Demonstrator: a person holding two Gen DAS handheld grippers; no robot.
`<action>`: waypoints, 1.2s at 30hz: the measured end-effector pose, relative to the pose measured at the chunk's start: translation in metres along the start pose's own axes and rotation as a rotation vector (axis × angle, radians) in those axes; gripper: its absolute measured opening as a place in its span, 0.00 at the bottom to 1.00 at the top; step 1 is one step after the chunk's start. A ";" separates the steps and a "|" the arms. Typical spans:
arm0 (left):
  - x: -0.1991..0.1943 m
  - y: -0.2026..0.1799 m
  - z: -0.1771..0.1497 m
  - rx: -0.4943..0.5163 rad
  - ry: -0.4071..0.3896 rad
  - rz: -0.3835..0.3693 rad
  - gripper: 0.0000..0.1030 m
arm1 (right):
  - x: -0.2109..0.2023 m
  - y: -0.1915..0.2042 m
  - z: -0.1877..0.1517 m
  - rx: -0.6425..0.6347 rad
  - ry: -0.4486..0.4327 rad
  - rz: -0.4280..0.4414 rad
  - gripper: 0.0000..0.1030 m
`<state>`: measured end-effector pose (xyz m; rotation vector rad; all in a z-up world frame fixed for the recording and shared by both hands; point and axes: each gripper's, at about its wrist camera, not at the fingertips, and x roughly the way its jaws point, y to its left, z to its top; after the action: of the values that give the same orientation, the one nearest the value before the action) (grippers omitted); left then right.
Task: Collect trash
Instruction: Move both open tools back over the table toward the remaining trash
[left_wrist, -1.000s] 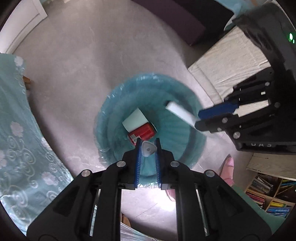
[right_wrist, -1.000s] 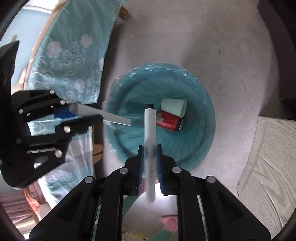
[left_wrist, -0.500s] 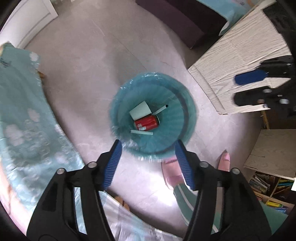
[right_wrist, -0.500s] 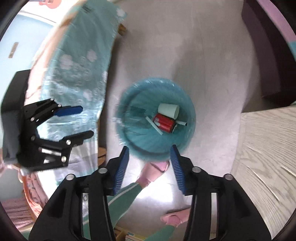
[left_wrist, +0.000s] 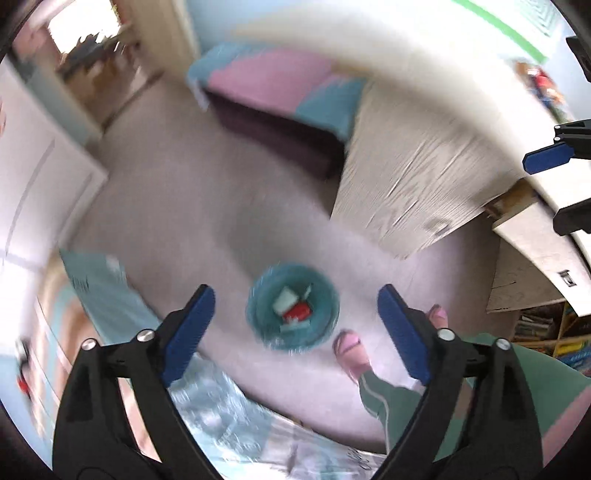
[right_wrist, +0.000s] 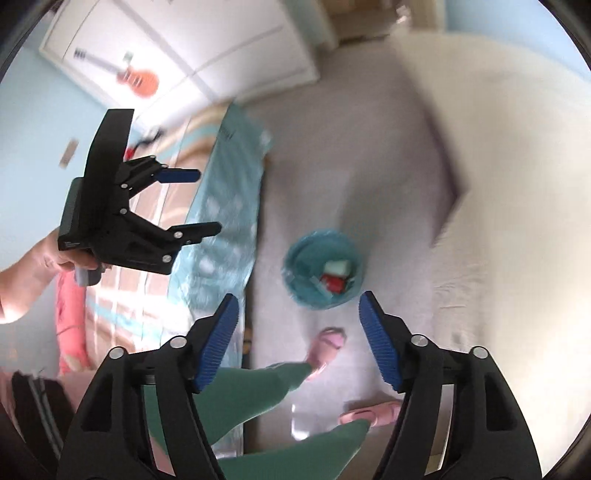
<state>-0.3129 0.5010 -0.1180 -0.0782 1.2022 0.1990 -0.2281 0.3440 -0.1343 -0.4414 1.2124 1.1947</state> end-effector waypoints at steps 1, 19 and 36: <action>-0.006 -0.008 0.008 0.025 -0.018 -0.002 0.87 | -0.018 -0.005 -0.009 0.026 -0.031 -0.021 0.70; -0.059 -0.301 0.146 0.661 -0.214 -0.213 0.93 | -0.246 -0.126 -0.264 0.479 -0.338 -0.455 0.82; -0.003 -0.519 0.267 0.790 -0.191 -0.237 0.93 | -0.314 -0.306 -0.340 0.639 -0.439 -0.352 0.77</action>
<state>0.0320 0.0360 -0.0422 0.4764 0.9995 -0.4720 -0.0871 -0.1894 -0.0755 0.0892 1.0072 0.5157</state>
